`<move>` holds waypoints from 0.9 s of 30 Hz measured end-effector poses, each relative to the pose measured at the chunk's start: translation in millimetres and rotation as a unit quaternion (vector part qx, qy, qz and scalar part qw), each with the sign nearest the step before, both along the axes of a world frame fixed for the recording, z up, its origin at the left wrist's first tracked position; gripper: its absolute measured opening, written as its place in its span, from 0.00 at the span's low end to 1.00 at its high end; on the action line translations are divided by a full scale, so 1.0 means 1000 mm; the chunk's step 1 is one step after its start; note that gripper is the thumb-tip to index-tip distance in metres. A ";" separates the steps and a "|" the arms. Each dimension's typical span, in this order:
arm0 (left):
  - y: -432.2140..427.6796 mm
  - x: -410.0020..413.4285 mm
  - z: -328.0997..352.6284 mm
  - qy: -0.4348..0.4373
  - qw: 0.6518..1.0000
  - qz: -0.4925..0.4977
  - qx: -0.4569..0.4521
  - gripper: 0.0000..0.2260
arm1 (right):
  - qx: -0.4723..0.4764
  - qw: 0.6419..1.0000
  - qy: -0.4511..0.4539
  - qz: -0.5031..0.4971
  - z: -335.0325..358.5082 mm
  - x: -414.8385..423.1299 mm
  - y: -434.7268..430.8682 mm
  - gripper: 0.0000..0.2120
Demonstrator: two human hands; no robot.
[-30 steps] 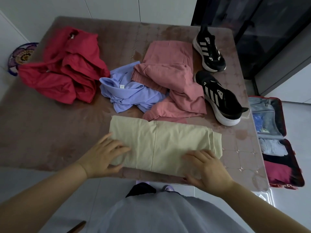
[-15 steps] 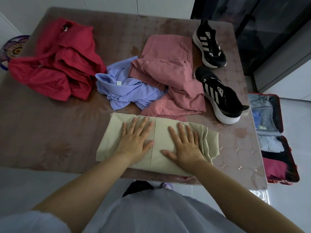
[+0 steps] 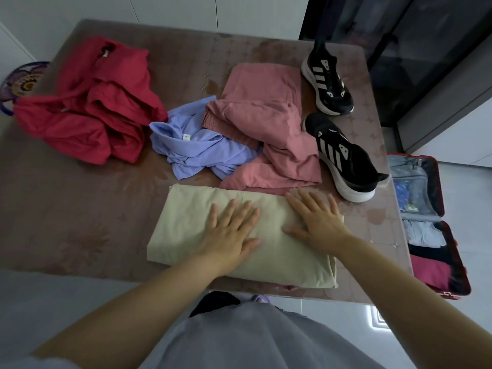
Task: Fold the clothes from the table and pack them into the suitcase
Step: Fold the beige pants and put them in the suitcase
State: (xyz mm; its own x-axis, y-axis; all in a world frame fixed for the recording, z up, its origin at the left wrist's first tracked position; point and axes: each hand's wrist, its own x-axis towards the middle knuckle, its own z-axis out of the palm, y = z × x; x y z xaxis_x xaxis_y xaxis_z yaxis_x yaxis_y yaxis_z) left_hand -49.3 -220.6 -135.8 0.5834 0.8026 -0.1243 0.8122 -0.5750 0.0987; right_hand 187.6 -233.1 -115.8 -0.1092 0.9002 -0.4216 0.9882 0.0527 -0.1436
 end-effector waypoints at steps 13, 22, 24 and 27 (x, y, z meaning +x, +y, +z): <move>-0.049 -0.053 -0.008 -0.031 0.999 0.026 -0.001 0.36 | -0.037 0.993 0.114 0.000 0.013 -0.065 0.059 0.34; -0.065 -0.035 -0.007 -0.016 0.993 0.101 -0.062 0.49 | -0.047 0.985 0.164 0.006 0.027 -0.071 0.066 0.26; -0.067 -0.030 -0.010 -0.040 0.990 0.120 -0.057 0.49 | -0.049 0.985 0.164 0.012 0.029 -0.072 0.067 0.27; -0.068 -0.028 -0.011 -0.044 0.990 0.124 -0.052 0.49 | -0.060 0.985 0.160 0.005 0.029 -0.072 0.065 0.30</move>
State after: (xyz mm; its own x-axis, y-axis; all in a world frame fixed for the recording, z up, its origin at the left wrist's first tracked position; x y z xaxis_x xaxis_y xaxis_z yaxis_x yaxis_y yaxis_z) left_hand -77.1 -289.1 -146.3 0.3821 0.9083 -0.1702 0.9127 -0.3420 0.2239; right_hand 115.4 -167.9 -87.0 -0.2623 0.8438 -0.4682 0.8908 0.0252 -0.4538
